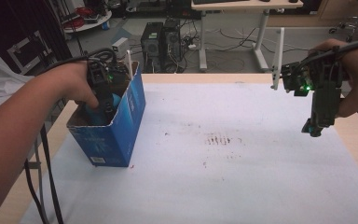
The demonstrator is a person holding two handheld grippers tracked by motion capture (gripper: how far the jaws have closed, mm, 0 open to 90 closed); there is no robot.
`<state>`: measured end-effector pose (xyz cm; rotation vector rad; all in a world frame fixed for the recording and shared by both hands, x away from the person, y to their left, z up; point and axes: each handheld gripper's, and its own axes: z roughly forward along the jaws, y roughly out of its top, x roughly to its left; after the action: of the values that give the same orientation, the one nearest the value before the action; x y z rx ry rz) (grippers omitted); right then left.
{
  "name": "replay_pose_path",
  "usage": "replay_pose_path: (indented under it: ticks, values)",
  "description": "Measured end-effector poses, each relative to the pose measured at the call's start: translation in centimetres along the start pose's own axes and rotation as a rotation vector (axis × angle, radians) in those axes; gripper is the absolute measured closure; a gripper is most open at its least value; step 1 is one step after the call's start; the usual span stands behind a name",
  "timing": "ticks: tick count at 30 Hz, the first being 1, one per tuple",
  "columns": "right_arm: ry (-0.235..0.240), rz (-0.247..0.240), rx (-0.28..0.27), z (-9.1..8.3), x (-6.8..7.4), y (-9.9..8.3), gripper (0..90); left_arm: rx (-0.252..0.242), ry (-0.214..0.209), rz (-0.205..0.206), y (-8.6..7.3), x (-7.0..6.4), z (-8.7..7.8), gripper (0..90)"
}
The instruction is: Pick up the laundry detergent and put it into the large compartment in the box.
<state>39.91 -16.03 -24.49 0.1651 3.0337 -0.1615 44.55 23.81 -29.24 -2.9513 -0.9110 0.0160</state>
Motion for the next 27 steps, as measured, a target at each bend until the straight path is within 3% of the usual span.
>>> replay_pose_path:
  ticks: [10,27]
  values:
    - [0.001,0.01,0.002,0.0,-0.1,-0.2,2.9,0.004,-0.01,-0.01,0.0,0.2,-0.1,36.1]
    - [0.002,0.004,0.013,0.2,0.2,0.4,2.9,-0.024,-0.008,-0.027,-0.4,0.3,-1.5,26.9]
